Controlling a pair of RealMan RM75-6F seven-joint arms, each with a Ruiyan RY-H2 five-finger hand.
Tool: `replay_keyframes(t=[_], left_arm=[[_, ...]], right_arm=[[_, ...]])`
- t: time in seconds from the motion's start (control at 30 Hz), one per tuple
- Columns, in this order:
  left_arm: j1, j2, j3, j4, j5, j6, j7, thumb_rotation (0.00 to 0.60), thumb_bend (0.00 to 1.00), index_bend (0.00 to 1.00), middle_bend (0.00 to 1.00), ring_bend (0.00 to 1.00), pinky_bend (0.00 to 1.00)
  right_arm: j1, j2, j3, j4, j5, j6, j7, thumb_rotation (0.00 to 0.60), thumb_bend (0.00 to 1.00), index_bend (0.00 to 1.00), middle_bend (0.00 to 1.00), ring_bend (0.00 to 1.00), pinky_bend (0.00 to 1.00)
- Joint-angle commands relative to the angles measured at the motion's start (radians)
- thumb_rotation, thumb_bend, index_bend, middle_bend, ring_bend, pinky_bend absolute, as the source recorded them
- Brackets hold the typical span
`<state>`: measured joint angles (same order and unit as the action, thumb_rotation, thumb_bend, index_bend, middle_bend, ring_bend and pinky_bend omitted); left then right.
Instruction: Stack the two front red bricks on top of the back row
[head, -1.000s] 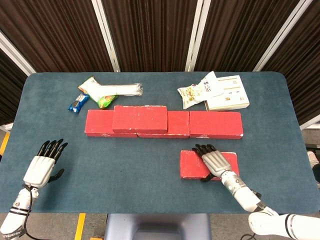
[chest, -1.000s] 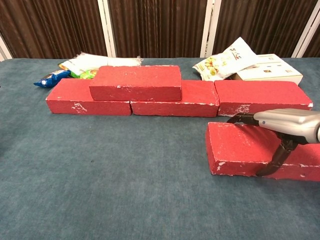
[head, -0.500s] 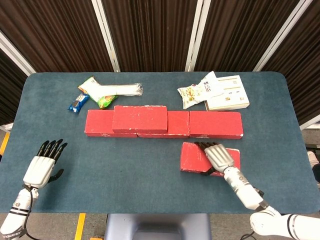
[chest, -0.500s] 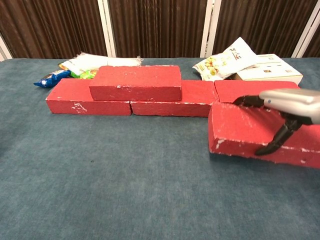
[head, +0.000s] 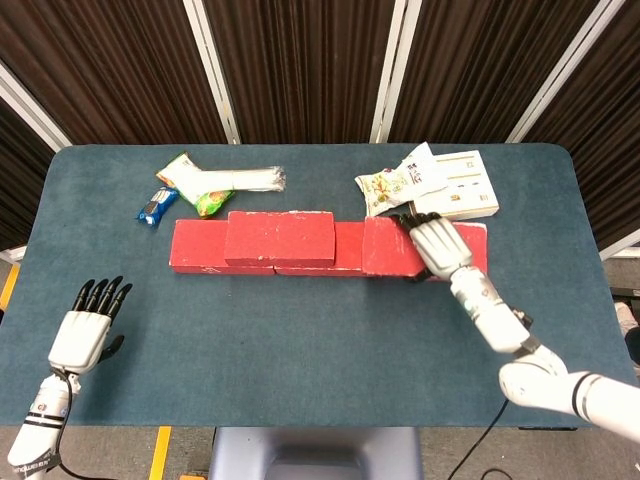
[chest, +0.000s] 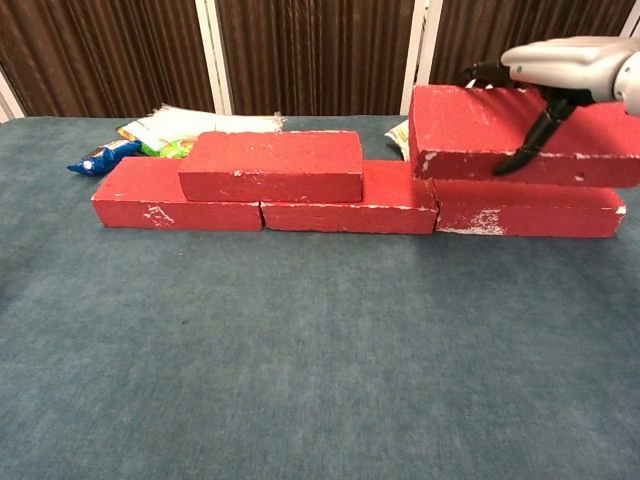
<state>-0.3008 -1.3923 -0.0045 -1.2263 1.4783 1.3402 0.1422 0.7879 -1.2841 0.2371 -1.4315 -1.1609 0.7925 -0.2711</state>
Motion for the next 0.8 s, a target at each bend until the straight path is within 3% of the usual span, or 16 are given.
replay_keyframes(t=[0.03,0.5,0.8], left_arm=[[-0.001,-0.007,-0.008,0.011,-0.012,-0.011,0.009,0.600,0.32,0.00,0.00,0.00,0.01],[0.000,-0.025,-0.033,0.040,-0.039,-0.029,0.020,0.600,0.32,0.00,0.00,0.00,0.01],[-0.001,-0.024,-0.038,0.043,-0.044,-0.042,0.016,0.600,0.32,0.00,0.00,0.00,0.01]], right_arm=[[0.085,-0.018,0.024,0.123,0.002,-0.113,0.055,0.600,0.17,0.63,0.54,0.53,0.73],[0.188,-0.148,-0.020,0.399,-0.156,-0.244,0.345,0.600,0.17,0.60,0.54,0.53,0.72],[0.218,-0.198,-0.055,0.476,-0.220,-0.262,0.459,0.600,0.17,0.59,0.54,0.53,0.72]])
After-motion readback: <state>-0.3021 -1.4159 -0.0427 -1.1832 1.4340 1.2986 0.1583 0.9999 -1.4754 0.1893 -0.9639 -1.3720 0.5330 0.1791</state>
